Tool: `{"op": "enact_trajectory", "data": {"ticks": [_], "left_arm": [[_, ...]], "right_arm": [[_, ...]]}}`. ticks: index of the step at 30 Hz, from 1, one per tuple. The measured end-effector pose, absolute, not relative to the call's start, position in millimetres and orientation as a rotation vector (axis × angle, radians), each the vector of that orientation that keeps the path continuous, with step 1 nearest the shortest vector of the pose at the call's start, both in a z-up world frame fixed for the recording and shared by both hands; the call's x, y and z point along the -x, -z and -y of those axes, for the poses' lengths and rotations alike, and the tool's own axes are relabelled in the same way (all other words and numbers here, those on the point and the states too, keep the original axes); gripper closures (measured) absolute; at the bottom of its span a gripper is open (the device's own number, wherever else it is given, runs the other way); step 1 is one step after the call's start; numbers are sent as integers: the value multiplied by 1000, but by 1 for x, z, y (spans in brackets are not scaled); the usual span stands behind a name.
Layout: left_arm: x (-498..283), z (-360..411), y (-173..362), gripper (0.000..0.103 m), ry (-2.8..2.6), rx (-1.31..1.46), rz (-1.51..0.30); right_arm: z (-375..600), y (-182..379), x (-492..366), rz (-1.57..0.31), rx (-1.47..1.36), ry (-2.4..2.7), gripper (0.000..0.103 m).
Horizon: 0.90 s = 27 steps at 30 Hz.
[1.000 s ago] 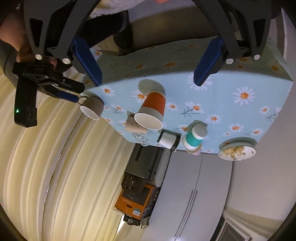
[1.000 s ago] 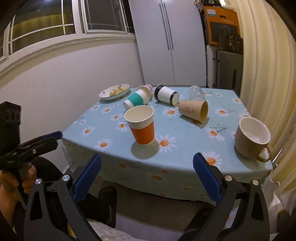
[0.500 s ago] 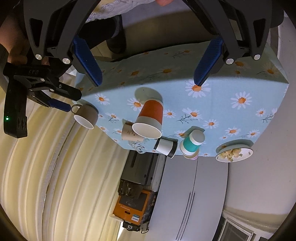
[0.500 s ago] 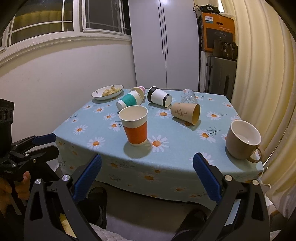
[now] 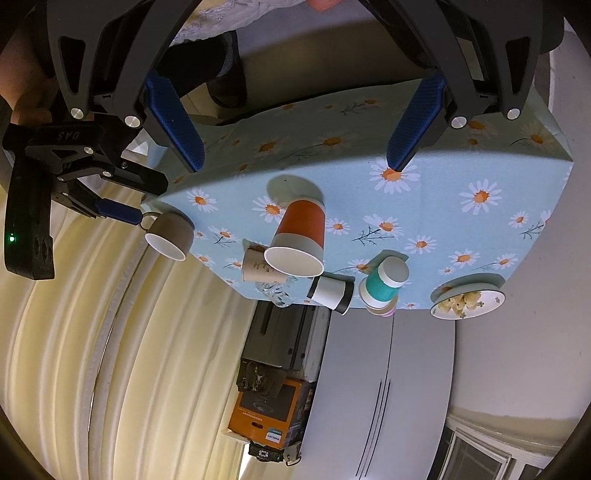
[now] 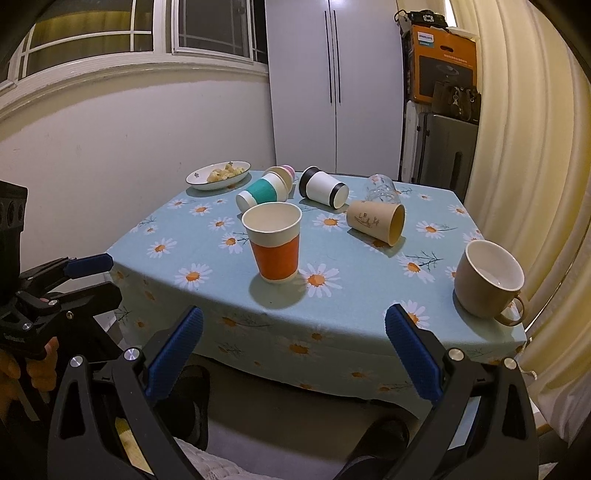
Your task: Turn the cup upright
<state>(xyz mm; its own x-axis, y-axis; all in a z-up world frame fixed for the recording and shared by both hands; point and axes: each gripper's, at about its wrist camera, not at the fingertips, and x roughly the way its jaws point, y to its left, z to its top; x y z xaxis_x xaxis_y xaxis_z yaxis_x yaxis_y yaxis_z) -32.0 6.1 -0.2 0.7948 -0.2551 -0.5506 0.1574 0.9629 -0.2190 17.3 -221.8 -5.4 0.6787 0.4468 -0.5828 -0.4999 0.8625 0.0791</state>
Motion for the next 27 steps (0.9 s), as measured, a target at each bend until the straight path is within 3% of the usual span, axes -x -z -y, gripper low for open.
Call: {"op": "enact_trajectory", "data": {"ticks": [27], "left_arm": [[31,-9,0,7,220,156,-621]], "right_arm": [[225,6,-17,-632,102,-504,5]]}}
